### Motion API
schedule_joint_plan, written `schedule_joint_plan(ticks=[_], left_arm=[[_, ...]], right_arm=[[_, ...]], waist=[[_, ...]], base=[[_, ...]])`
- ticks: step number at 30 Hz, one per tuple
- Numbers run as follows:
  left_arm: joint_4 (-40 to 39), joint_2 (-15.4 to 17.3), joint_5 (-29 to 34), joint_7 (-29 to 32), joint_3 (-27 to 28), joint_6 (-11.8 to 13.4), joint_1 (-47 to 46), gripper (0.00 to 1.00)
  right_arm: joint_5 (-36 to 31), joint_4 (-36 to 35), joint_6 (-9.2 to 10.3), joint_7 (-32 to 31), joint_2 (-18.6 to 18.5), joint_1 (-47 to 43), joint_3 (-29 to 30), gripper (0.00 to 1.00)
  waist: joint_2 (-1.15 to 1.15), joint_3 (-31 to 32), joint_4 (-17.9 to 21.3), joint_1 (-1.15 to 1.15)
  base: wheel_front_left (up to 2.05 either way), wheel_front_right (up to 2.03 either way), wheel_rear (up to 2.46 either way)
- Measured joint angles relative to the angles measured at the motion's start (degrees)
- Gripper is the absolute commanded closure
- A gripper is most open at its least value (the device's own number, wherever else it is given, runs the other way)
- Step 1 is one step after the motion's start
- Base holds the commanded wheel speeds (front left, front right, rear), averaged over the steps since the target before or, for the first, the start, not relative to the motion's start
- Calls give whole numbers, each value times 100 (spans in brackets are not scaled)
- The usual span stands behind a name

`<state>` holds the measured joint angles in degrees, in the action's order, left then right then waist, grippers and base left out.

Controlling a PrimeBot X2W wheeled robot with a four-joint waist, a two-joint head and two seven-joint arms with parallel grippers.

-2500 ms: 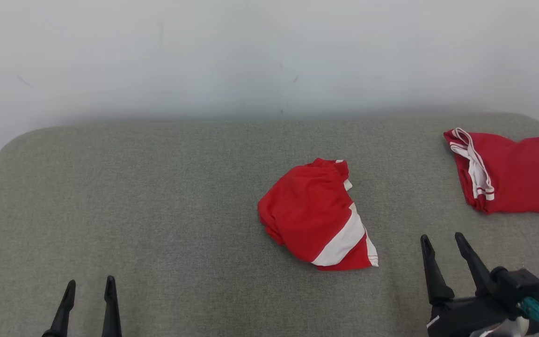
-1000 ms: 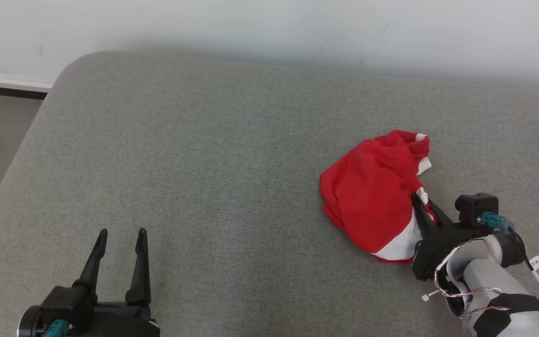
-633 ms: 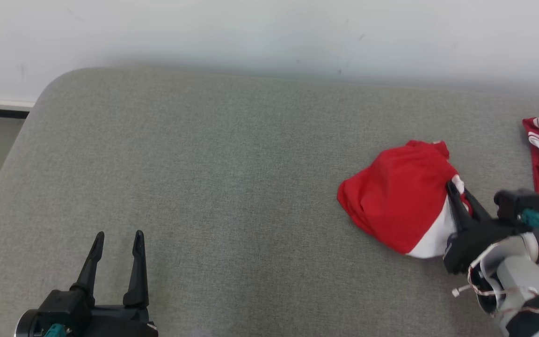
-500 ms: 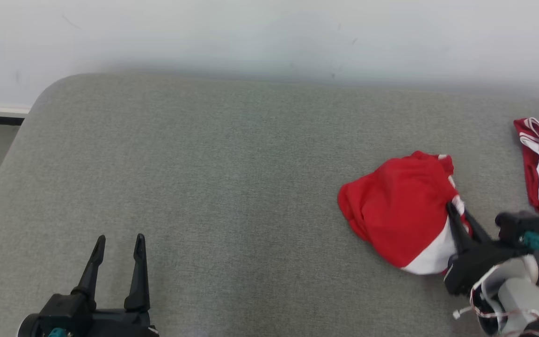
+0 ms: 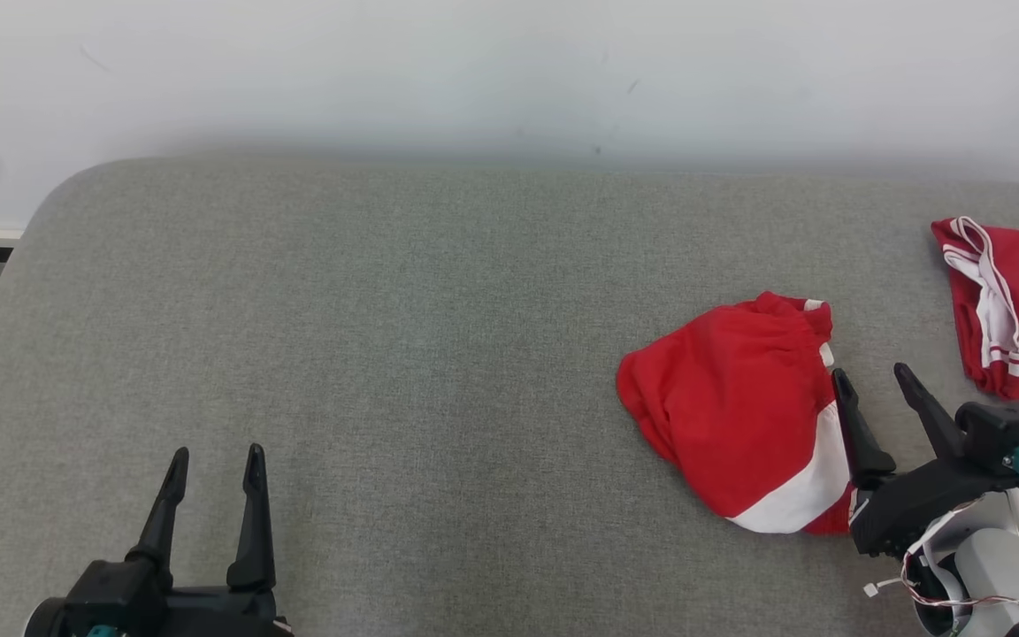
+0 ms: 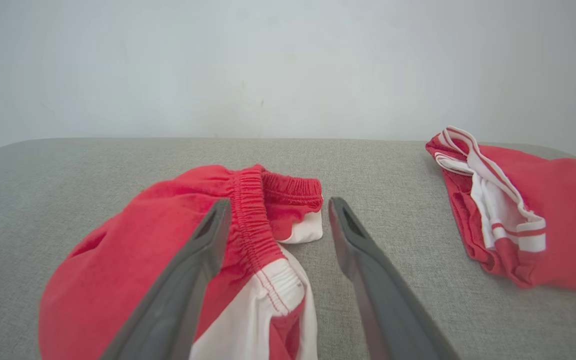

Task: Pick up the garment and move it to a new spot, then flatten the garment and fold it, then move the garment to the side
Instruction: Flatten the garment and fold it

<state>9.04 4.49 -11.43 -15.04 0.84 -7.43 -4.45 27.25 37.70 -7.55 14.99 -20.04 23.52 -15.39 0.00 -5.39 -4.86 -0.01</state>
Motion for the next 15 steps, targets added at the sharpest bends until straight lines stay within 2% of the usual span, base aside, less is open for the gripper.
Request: schedule_joint_plan(ticks=[7, 15], left_arm=[[-37, 0, 35, 0, 81, -8, 83, 0], [-20, 0, 46, 0, -33, -8, 48, 0]], right_arm=[[-143, -202, 0, -3, 121, -241, 172, 0], [-102, 200, 0, -240, 126, -172, 109, 0]], waist=[[0, 28, 49, 0], [0, -13, -56, 0]], base=[[0, 0, 0], [0, 0, 0]])
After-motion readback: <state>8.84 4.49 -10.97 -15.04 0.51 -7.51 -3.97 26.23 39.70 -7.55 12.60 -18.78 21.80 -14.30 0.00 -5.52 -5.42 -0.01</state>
